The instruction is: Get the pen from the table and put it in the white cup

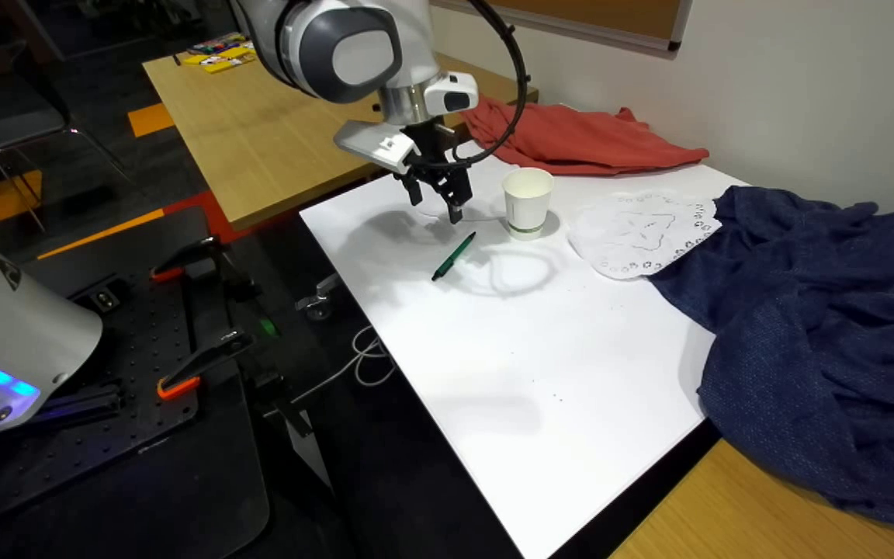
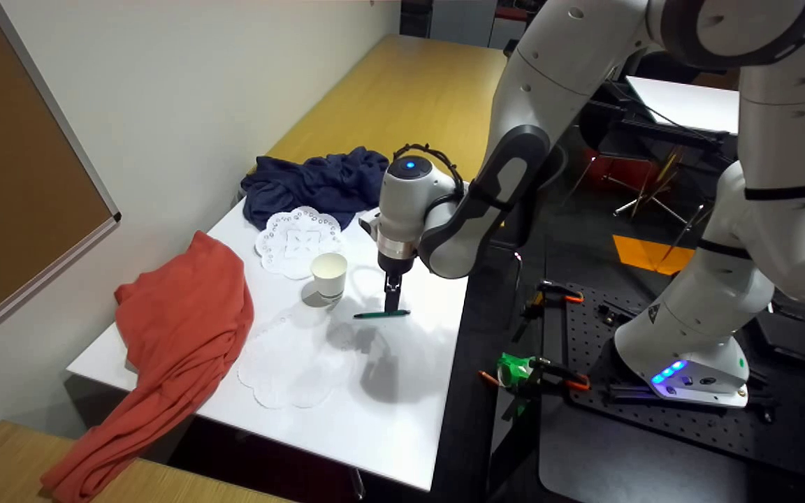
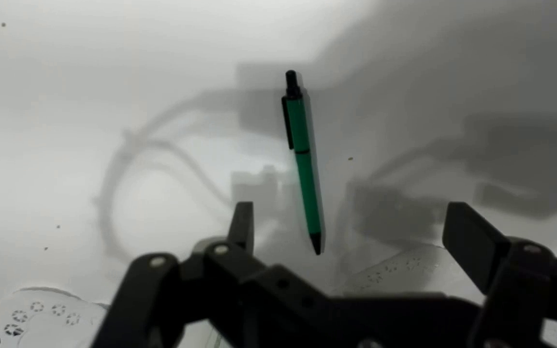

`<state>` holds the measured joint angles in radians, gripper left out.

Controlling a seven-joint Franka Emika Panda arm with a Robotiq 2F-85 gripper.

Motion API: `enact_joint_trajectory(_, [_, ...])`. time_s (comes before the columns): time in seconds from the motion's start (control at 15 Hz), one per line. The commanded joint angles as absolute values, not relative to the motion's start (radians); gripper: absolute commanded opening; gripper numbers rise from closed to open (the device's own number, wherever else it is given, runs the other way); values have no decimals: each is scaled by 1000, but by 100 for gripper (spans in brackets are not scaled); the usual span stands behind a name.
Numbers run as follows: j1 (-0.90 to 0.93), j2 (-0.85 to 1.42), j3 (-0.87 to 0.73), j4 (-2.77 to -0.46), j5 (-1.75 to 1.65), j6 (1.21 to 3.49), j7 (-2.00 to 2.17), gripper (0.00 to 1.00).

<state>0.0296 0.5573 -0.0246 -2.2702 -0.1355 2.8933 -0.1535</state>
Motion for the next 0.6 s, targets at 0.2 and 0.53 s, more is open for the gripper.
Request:
enact_joint_trajectory(0.2, [14, 672, -15, -2155, -158, 2891, -174, 100])
enact_joint_trajectory(0.53, [-23, 733, 24, -2088, -157, 2866, -227, 100])
